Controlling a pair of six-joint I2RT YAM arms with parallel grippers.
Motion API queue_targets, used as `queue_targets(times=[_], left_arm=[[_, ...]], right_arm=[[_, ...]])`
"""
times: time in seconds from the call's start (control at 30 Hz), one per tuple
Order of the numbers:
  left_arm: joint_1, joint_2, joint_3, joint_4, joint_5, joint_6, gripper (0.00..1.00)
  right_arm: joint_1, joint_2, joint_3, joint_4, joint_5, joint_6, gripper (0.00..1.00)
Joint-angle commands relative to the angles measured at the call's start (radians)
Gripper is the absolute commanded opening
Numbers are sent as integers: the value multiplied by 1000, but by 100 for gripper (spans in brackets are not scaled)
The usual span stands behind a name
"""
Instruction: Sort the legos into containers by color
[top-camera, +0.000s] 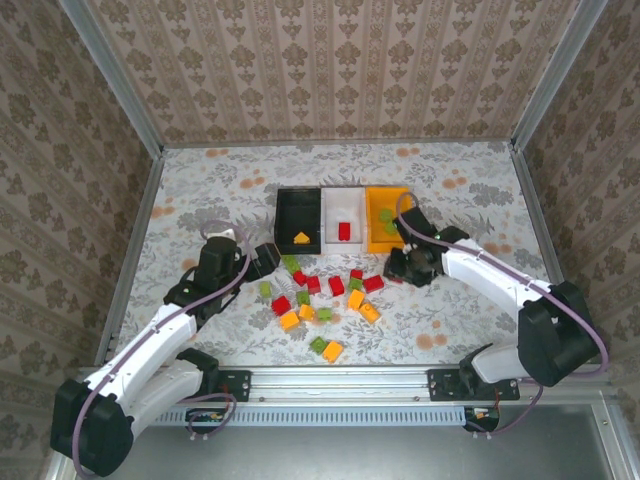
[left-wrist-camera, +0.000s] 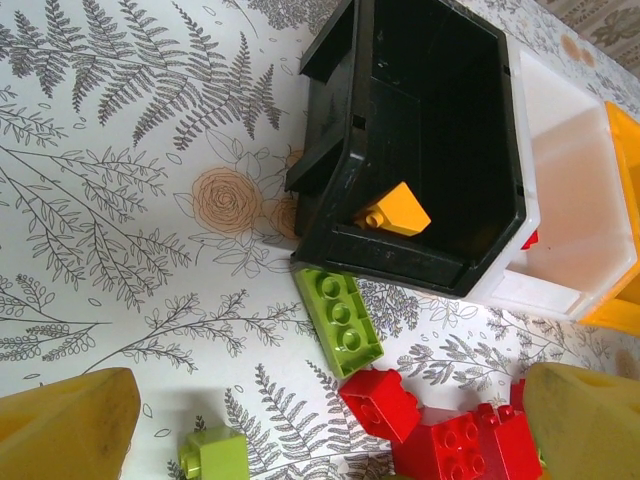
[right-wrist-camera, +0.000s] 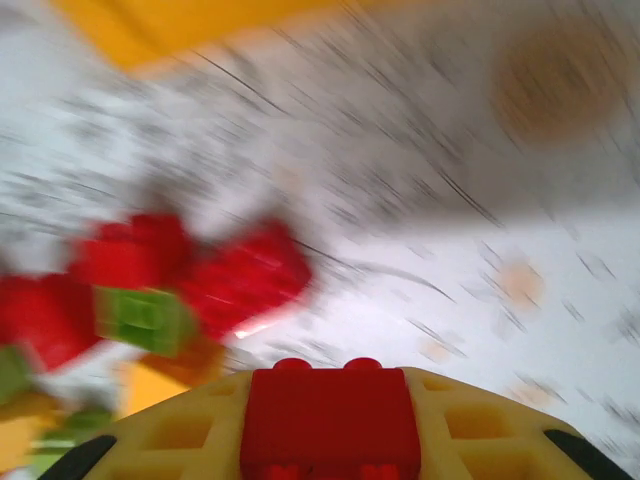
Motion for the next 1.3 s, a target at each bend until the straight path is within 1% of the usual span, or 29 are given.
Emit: queue_targets(times=[0.0, 0.1, 0.23, 0.4, 0.47, 0.5, 0.57, 0.6, 0.67, 0.77, 0.9, 1.07, 1.17, 1.27], left_arm=[[6, -18, 28, -36, -2, 1, 100], [5, -23, 34, -56, -17, 2, 100], [7, -15, 48, -70, -11, 3, 100], [8, 26, 80, -113, -13, 24, 100], [10, 43, 89, -121, -7, 34, 100], [10, 50, 92, -122, -6, 36, 100], [10, 64, 98, -122, 0, 46, 100], [10, 71, 101, -121, 3, 52, 99], [7, 88, 114, -122, 20, 69, 93], [-18, 129, 142, -137, 21, 98, 88], [-113, 208, 178, -137, -8, 115, 88], [-262, 365, 241, -118, -48, 121, 87], [-312, 441, 264, -104, -61, 117, 85], [-335, 493, 279, -85, -55, 113, 82]], right_arm=[[19, 56, 105, 147, -35, -83, 32], [40, 155, 217, 203, -11, -123, 33], [56, 318, 369, 227, 62, -163, 34], [56, 490, 530, 218, 74, -171, 38], [56, 536, 574, 216, 78, -170, 42], [56, 548, 587, 212, 85, -166, 46], [56, 560, 605, 216, 92, -165, 57], [57, 559, 608, 219, 99, -165, 61], [57, 548, 615, 215, 97, -165, 66], [67, 505, 587, 230, 102, -165, 68], [75, 429, 495, 252, 119, -160, 68], [74, 306, 337, 296, 146, -151, 68], [67, 248, 272, 302, 156, -152, 68], [56, 197, 217, 317, 158, -145, 69]])
